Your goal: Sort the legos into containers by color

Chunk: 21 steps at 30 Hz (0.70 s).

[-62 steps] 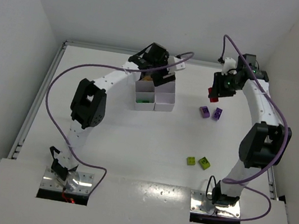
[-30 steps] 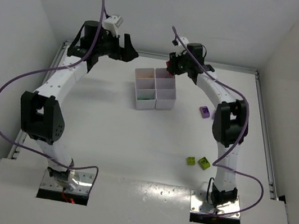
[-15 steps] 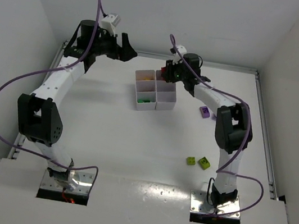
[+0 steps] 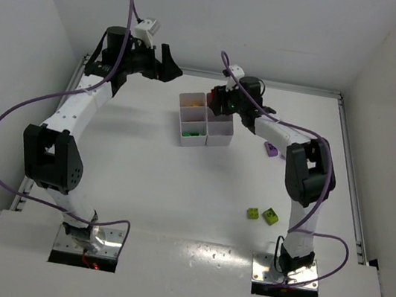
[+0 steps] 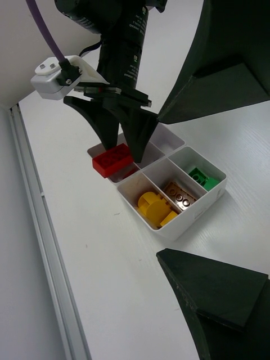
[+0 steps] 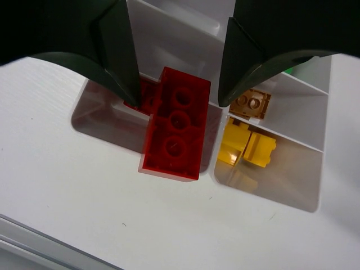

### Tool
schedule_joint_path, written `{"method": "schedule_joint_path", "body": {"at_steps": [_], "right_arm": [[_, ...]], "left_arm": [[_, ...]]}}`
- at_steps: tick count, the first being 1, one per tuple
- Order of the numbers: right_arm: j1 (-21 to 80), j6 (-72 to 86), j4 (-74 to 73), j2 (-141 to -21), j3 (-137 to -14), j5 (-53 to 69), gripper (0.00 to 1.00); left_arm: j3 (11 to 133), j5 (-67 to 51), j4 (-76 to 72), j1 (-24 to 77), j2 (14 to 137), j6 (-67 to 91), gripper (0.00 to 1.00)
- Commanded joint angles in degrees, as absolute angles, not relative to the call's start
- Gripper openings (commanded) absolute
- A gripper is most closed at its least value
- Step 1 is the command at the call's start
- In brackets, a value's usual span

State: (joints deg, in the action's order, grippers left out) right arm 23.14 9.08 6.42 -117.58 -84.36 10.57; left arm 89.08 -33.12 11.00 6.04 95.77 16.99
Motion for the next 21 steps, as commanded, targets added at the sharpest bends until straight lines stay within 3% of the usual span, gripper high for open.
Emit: {"method": "schedule_joint_path", "body": {"at_steps": [1,3,4,7,10,21], "right_arm": [[23.38,9.67,9.84,-114.35,-86.40,10.81,0.58],[23.38,9.67,9.84,-113.82,-86.40,10.81,0.51],[23.38,9.67,9.84,-113.82,-85.79,11.33,0.40],[23.38,8.28,9.84,-112.68,-85.78,12.21,0.22],[22.24,5.03,8.45,-112.06,-85.78,13.44,0.12],[19.34,-20.81,3.70,-107.93,-85.78,19.68,0.07]], "left_arm": [[89.38,-34.28,8.61,5.45,95.45,17.49,1.00],[89.38,-34.28,8.61,5.45,95.45,17.49,1.00],[89.38,-34.28,8.09,5.45,95.45,17.49,1.00],[89.38,-34.28,8.09,5.45,95.45,18.01,1.00],[89.38,-34.80,7.56,5.98,95.97,18.02,1.00],[89.91,-38.85,6.51,6.50,97.03,16.79,1.00]]}}
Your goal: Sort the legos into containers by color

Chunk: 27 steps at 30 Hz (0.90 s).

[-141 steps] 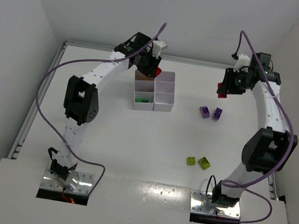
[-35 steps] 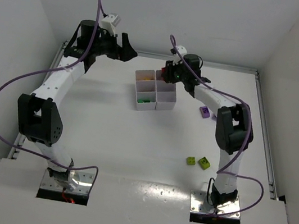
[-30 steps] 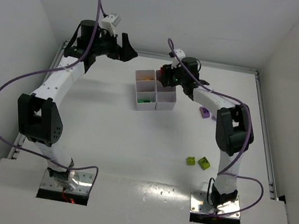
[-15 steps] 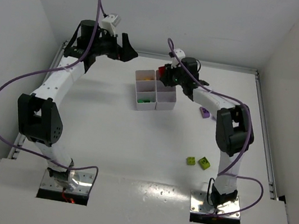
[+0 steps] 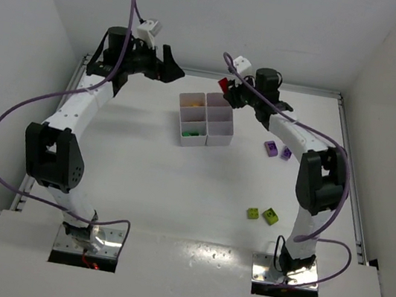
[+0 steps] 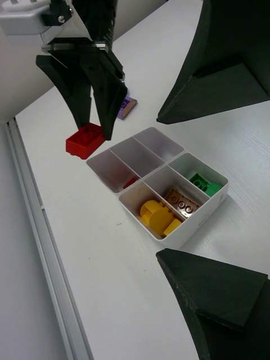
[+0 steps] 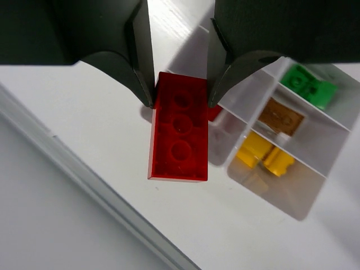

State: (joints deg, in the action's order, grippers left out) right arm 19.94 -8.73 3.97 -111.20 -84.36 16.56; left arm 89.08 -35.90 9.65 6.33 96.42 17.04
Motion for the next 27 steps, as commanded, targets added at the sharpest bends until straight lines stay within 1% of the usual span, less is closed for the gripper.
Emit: {"method": "schedule_joint_path", "body": {"at_steps": [1,6,9,12,15,23,27], "right_arm": [[19.34,-22.92,1.43,-108.45,-86.91,20.21,0.08],[18.81,-36.09,-1.67,-109.59,-88.86,21.36,0.16],[18.81,-40.07,-1.05,-110.65,-89.38,20.74,0.20],[19.42,-42.79,-2.98,-113.02,-93.50,19.17,0.21],[19.95,-45.95,-3.60,-114.43,-94.83,18.02,0.24],[19.95,-52.90,-7.73,-114.96,-94.49,19.16,0.25],[20.48,-54.23,-8.34,-114.35,-93.34,19.17,0.29]], "left_arm": [[89.91,-38.85,6.50,6.50,97.03,16.79,1.00],[90.44,-38.33,6.50,7.03,98.08,16.79,1.00],[90.44,-38.32,6.50,7.03,98.09,16.79,1.00],[90.44,-37.71,6.50,7.03,98.09,16.79,1.00],[89.91,-37.18,6.50,7.03,97.56,16.79,1.00],[89.38,-36.65,6.50,7.03,97.56,16.79,1.00],[89.38,-36.65,6.50,7.03,97.56,16.79,1.00]]}}
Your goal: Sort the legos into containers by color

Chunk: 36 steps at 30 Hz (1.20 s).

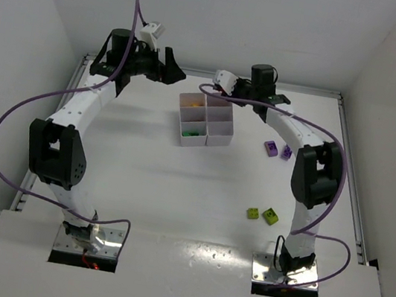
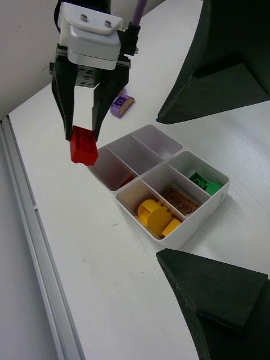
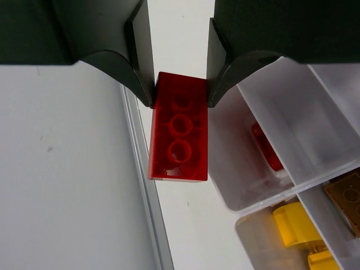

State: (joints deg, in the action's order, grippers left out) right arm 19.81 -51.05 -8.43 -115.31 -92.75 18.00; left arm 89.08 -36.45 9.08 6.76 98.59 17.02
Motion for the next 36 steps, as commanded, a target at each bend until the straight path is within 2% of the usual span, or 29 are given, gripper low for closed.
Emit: {"method": "schedule_joint_path", "body": {"at_steps": [1,13,22,28,36], "right_arm": [[20.48,-54.75,-8.35,-114.35,-93.34,19.16,0.29],[21.01,-57.74,-11.95,-114.87,-92.29,21.45,0.37],[21.53,-58.79,-12.48,-116.54,-92.81,21.97,0.39],[22.06,-58.80,-12.48,-118.39,-94.66,20.92,0.51],[22.06,-57.75,-9.06,-118.13,-94.14,19.78,0.57]], "left_arm": [[89.38,-36.65,6.50,7.03,97.56,16.79,1.00],[89.38,-36.12,6.50,7.03,98.09,16.79,1.00],[88.86,-36.12,6.50,7.03,97.56,16.79,1.00],[88.33,-36.12,6.50,7.03,97.56,16.79,1.00],[88.33,-36.91,6.50,6.50,97.56,17.31,1.00]]}}
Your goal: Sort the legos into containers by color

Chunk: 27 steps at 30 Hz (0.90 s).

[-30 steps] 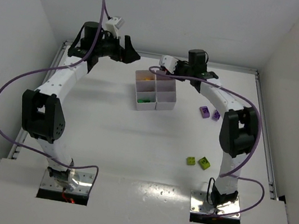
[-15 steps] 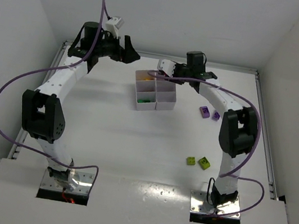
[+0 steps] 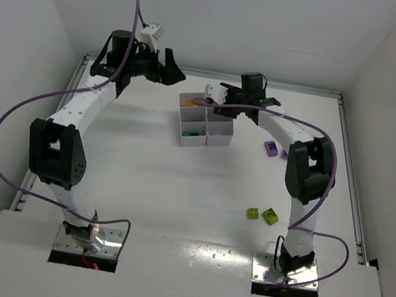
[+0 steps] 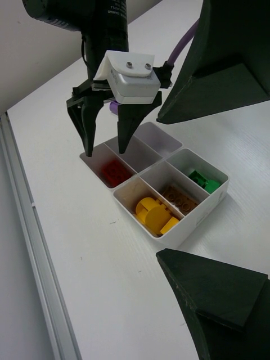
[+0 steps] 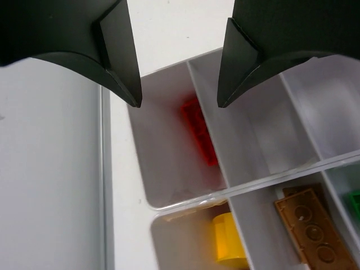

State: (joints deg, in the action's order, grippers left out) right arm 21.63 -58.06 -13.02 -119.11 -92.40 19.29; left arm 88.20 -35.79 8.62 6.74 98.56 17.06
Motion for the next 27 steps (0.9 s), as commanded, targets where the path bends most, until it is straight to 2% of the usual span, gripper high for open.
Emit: {"method": "schedule_joint_path", "body": {"at_steps": [1,4,9,14,17,20,27], "right_arm": [[22.06,-57.14,-6.79,-117.34,-92.65,19.25,0.57],[22.06,-52.84,-4.14,-113.39,-90.45,18.73,0.57],[20.22,-33.20,-4.13,-104.08,-88.77,15.22,0.57],[13.90,-16.55,-19.46,-95.02,-85.26,6.61,0.57],[9.17,-7.49,-30.79,-94.48,-84.46,0.72,0.57],[3.72,1.65,-37.42,-95.97,-82.01,0.70,0.54],[-1.14,11.43,-36.04,-100.88,-78.31,1.93,0.53]], "left_arm": [[88.33,-37.44,6.50,6.50,97.56,17.31,1.00],[87.63,-38.49,4.66,7.03,96.33,16.70,1.00],[84.82,-37.10,3.96,10.71,94.49,16.17,1.00],[88.30,-29.81,11.39,18.53,96.57,10.57,1.00],[93.76,-26.55,17.12,25.21,103.67,9.93,1.00],[99.48,-25.93,19.42,29.09,107.92,10.63,1.00],[111.61,-22.32,19.95,30.41,116.89,15.12,1.00]]}}
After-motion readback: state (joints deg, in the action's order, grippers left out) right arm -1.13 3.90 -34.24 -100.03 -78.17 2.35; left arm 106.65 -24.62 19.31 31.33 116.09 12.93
